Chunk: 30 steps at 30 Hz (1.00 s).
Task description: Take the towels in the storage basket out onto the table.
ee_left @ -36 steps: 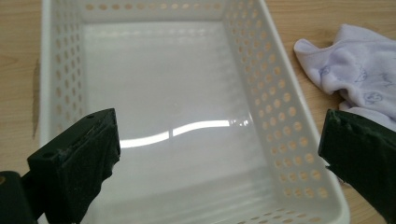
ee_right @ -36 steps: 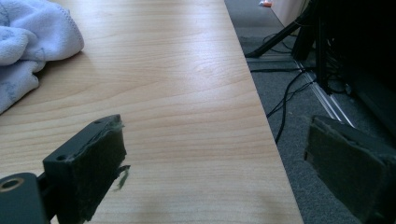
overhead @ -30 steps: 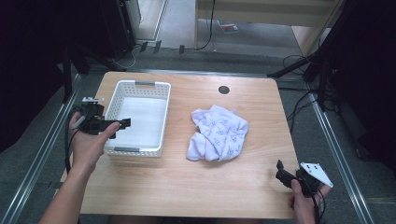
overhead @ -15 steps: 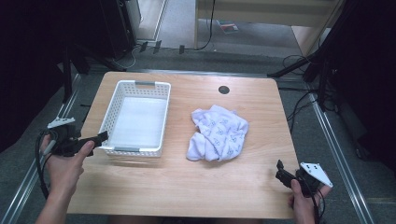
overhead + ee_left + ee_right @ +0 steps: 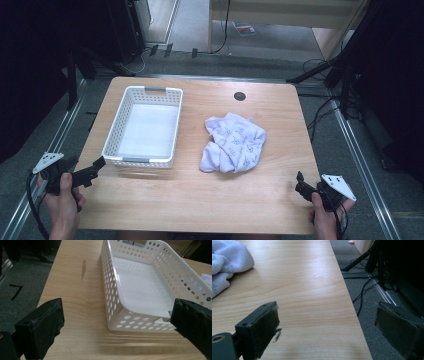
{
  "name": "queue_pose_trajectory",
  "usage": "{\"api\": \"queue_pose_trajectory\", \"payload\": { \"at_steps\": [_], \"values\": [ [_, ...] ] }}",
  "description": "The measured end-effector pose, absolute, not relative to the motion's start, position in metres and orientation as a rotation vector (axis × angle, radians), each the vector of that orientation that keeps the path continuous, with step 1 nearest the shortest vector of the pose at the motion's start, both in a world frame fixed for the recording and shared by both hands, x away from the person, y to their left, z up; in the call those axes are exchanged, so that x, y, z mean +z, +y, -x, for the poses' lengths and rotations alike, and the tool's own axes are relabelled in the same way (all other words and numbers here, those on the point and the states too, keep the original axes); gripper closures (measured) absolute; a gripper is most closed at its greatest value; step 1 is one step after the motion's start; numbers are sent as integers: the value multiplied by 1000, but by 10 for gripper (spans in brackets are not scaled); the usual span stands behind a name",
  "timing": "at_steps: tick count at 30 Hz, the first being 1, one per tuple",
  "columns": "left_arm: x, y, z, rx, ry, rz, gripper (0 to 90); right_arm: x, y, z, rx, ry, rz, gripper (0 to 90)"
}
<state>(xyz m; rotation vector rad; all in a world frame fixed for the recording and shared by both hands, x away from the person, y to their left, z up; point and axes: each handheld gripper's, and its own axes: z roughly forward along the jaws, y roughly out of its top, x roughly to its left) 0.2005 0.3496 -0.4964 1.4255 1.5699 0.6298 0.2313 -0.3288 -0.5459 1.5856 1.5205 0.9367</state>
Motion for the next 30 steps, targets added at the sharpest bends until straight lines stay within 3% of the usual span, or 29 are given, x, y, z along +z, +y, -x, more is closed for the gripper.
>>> {"api": "queue_pose_trajectory", "payload": {
  "at_steps": [7, 11, 30],
  "values": [
    [-524, 352, -190, 705, 1511, -1396, 0, -546, -329, -231, 935, 1518, -1586, 56],
    [-539, 356, -192, 676, 1524, -1376, 0, -546, -329, -231, 934, 1516, -1587, 56],
    [-552, 346, -198, 747, 1562, -1426, 0, -546, -329, -231, 931, 1522, -1574, 56]
  ]
}}
